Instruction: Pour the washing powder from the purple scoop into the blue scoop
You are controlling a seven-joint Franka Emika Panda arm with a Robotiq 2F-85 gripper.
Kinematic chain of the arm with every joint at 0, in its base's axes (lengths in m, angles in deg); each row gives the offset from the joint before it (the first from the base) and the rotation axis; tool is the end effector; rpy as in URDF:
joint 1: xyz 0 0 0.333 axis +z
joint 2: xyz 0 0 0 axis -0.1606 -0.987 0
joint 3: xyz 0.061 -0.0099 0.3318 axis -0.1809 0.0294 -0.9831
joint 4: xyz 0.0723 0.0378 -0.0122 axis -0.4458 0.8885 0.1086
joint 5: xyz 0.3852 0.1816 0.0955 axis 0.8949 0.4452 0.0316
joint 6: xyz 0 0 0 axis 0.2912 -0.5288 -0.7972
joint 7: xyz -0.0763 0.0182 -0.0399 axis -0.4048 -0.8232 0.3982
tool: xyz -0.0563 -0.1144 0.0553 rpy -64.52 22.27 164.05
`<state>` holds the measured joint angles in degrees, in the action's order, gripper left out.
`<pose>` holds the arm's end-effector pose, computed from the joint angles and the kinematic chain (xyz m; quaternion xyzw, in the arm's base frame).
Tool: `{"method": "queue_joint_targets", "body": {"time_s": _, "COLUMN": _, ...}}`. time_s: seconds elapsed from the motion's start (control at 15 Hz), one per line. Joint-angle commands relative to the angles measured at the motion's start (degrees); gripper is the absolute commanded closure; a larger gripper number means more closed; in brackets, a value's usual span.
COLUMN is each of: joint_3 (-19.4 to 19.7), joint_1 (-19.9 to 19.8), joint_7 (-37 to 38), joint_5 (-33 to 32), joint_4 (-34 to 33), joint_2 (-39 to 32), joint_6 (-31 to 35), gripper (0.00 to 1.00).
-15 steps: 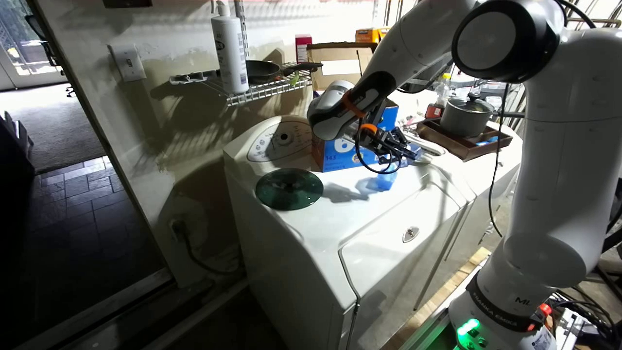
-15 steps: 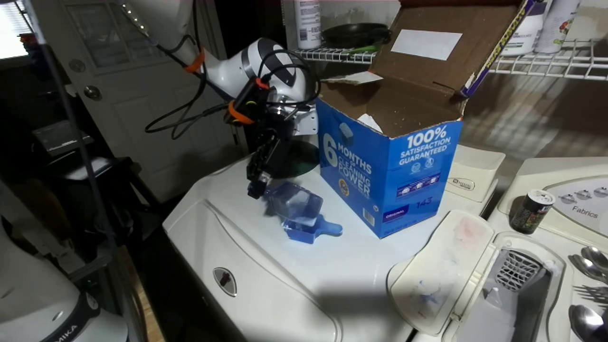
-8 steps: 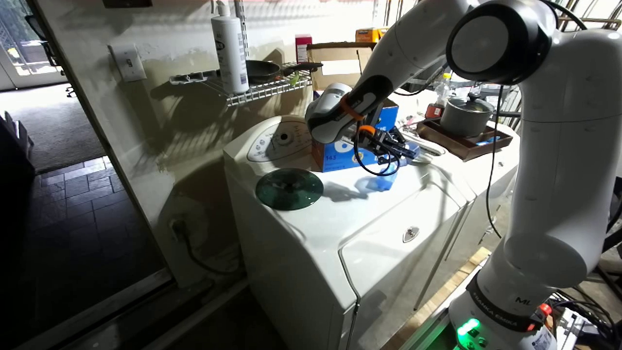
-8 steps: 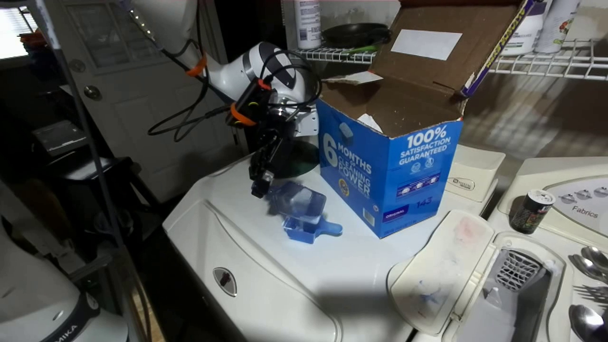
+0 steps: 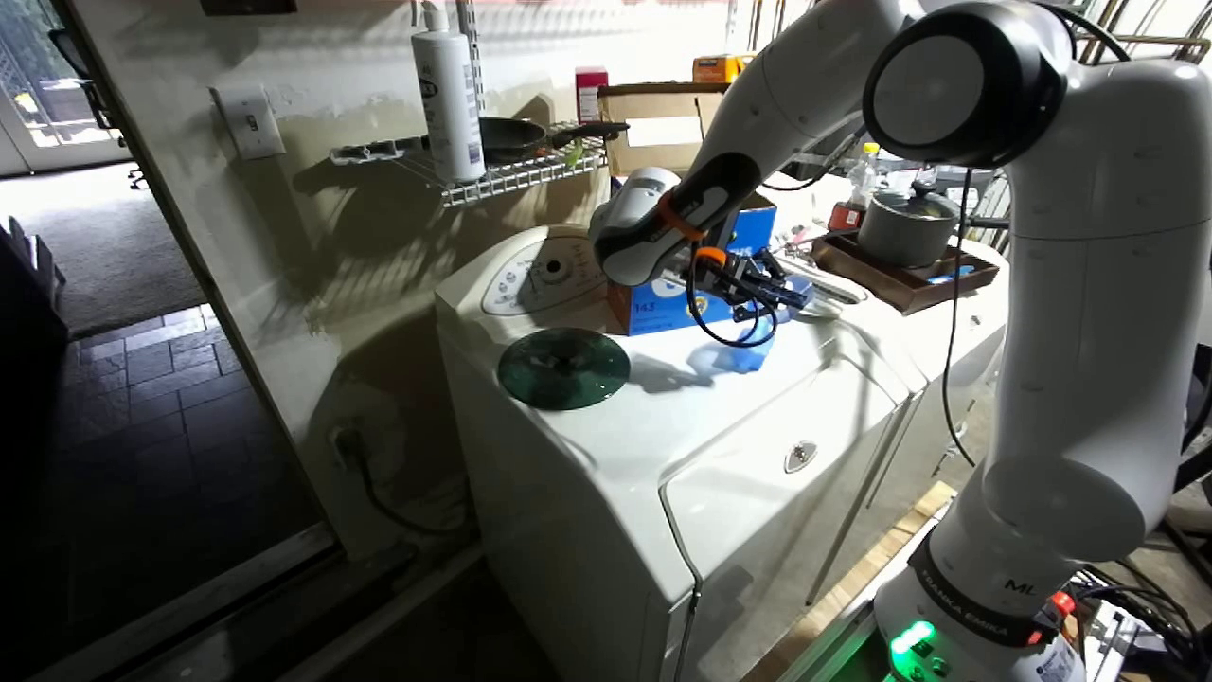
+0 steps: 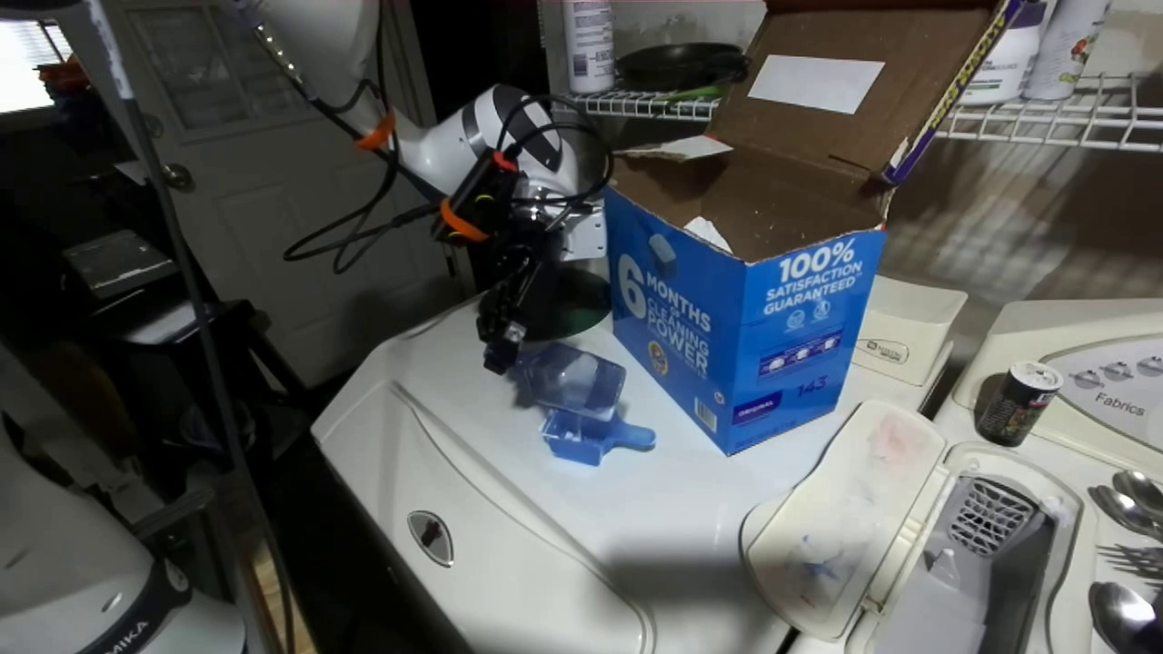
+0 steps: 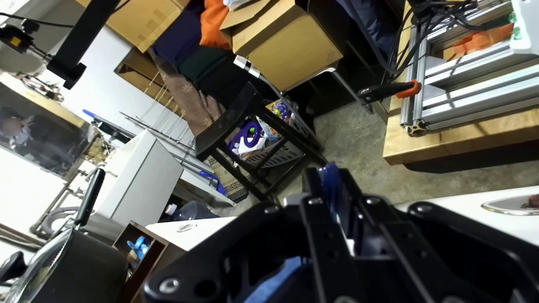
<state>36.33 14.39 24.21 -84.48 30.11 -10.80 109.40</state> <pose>0.5152 -0.0538 0.2864 0.7933 -0.0498 -0.4366 0.4213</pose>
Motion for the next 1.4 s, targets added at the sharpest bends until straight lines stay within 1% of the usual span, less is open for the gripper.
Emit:
{"method": "queue_joint_targets", "body": {"time_s": 0.0, "joint_3": -0.5, "joint_1": 0.9, "joint_7": 0.2, "joint_5": -1.9, "joint_4": -2.5, "joint_2": -2.3, "joint_6": -2.6, "gripper": 0.97}}
{"method": "queue_joint_targets", "body": {"time_s": 0.6, "joint_3": -0.6, "joint_1": 2.0, "joint_7": 1.6, "joint_5": -3.5, "joint_4": -3.3, "joint_2": -4.3, "joint_6": -4.4, "gripper": 0.97}}
{"method": "queue_joint_targets", "body": {"time_s": 1.33, "joint_3": -0.9, "joint_1": 3.2, "joint_7": 3.5, "joint_5": -4.0, "joint_4": -4.2, "joint_2": -6.2, "joint_6": -6.5, "gripper": 0.97}}
